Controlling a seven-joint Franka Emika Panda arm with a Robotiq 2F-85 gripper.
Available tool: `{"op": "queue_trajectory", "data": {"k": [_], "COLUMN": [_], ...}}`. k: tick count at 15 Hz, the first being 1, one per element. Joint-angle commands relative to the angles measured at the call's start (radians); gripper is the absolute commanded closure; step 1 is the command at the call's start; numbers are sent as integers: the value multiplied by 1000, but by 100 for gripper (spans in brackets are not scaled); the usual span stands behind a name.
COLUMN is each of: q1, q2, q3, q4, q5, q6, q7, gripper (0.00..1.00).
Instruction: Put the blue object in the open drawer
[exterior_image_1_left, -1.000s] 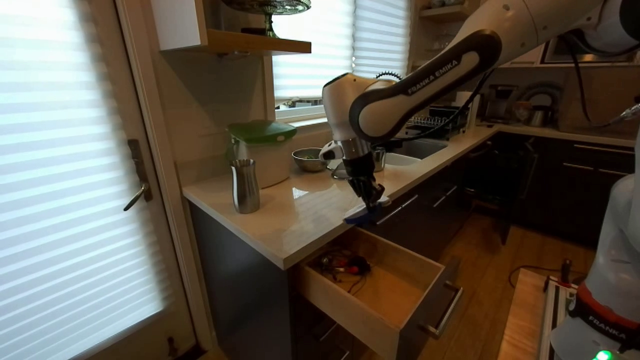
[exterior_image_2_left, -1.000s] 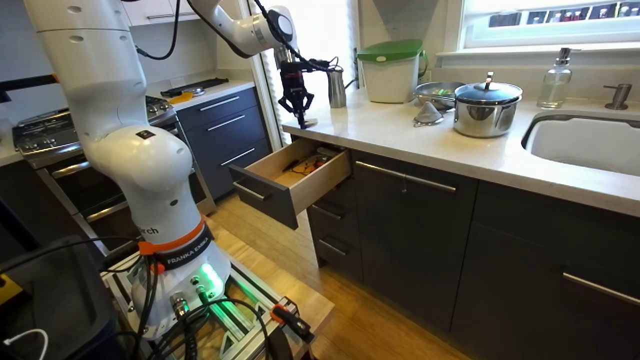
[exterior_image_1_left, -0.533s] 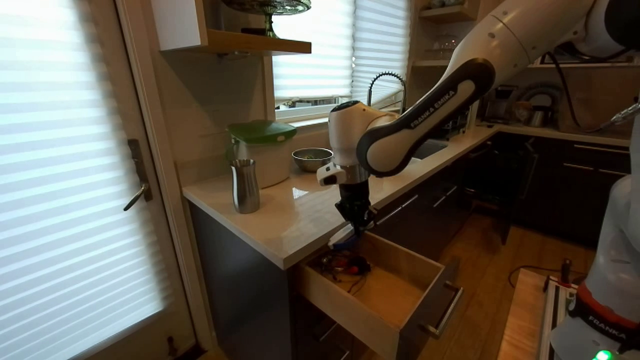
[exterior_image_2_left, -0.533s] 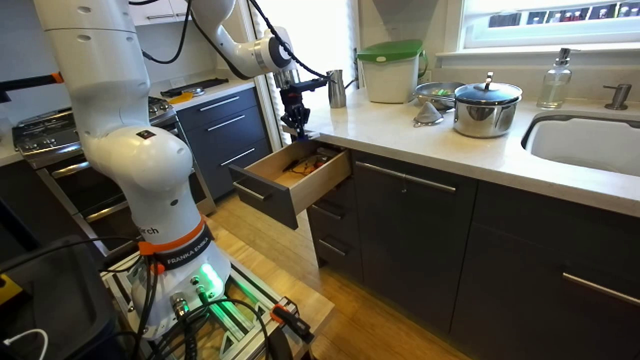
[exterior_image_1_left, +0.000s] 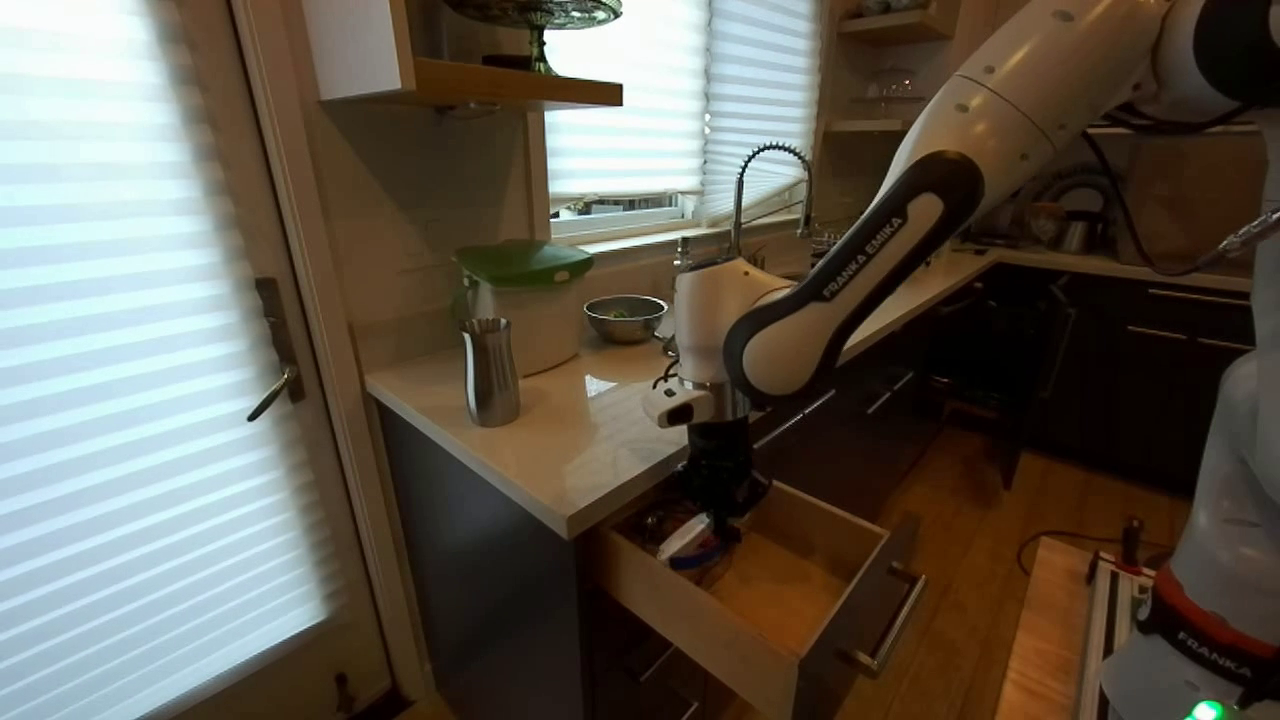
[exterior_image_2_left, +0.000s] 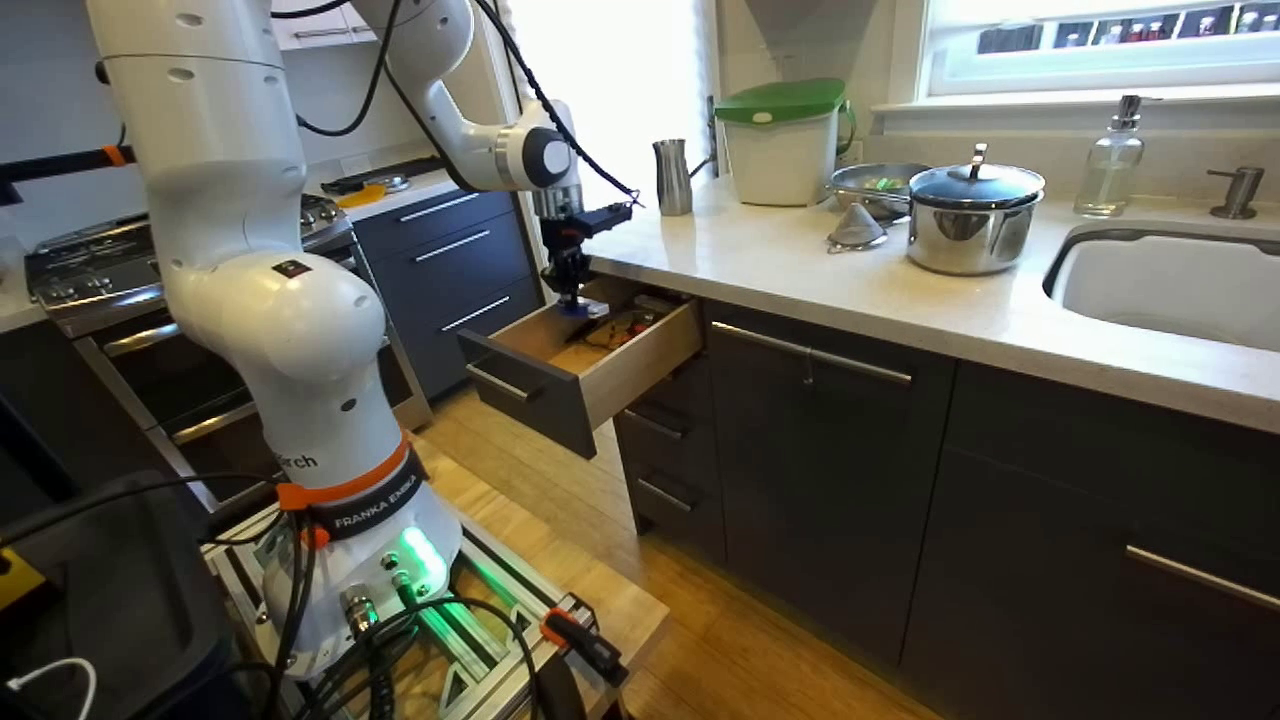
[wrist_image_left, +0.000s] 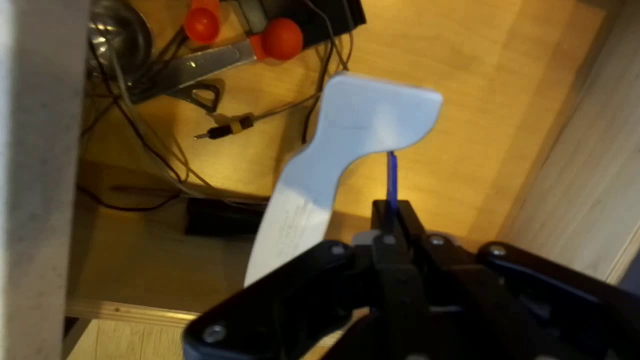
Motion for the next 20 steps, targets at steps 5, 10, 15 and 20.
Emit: {"op": "queue_trajectory", "data": {"k": [5, 10, 15, 20], "q1": [-17, -33, -25, 42], "q2": [-18, -41, -239, -513], "q3": [0, -18, -2, -59], "q4": [-169, -199, -280, -372], "q5": [182, 217, 285, 331], "q6": [82, 130, 214, 263], "q7": [81, 123, 151, 261], "gripper": [99, 66, 31, 0]}}
